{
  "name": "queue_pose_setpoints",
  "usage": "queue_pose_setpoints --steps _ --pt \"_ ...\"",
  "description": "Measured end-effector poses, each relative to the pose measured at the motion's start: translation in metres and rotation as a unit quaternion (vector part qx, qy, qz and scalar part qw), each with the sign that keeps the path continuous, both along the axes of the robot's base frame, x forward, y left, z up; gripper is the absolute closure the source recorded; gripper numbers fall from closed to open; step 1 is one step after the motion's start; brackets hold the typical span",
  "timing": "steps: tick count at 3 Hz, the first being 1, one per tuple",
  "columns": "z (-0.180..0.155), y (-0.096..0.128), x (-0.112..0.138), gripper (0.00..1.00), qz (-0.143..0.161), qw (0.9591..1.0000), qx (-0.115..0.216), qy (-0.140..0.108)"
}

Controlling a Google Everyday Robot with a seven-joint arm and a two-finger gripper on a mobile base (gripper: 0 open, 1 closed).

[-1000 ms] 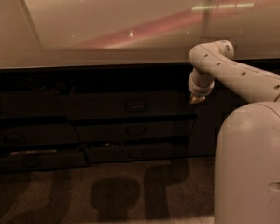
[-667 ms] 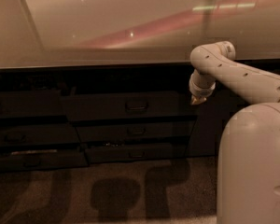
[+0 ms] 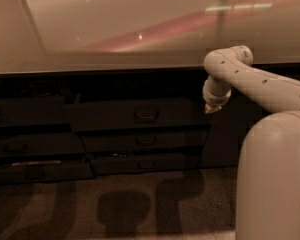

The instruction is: Open top drawer

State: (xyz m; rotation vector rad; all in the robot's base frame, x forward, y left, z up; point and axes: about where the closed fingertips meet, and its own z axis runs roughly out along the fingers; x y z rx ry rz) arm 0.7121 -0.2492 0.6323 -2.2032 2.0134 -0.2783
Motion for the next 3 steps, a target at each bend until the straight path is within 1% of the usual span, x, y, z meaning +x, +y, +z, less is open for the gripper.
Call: queue_pose_setpoints --steps 1,2,3 --pt "0.0031 0.0000 0.0000 1.00 0.000 1.0000 0.000 0.000" --pt "0.0024 -0.0009 -0.0084 1.00 0.004 1.0000 0.000 0.001" --pt "0.0025 -0.0006 -0.0068 1.00 0.003 1.0000 0.001 0.005"
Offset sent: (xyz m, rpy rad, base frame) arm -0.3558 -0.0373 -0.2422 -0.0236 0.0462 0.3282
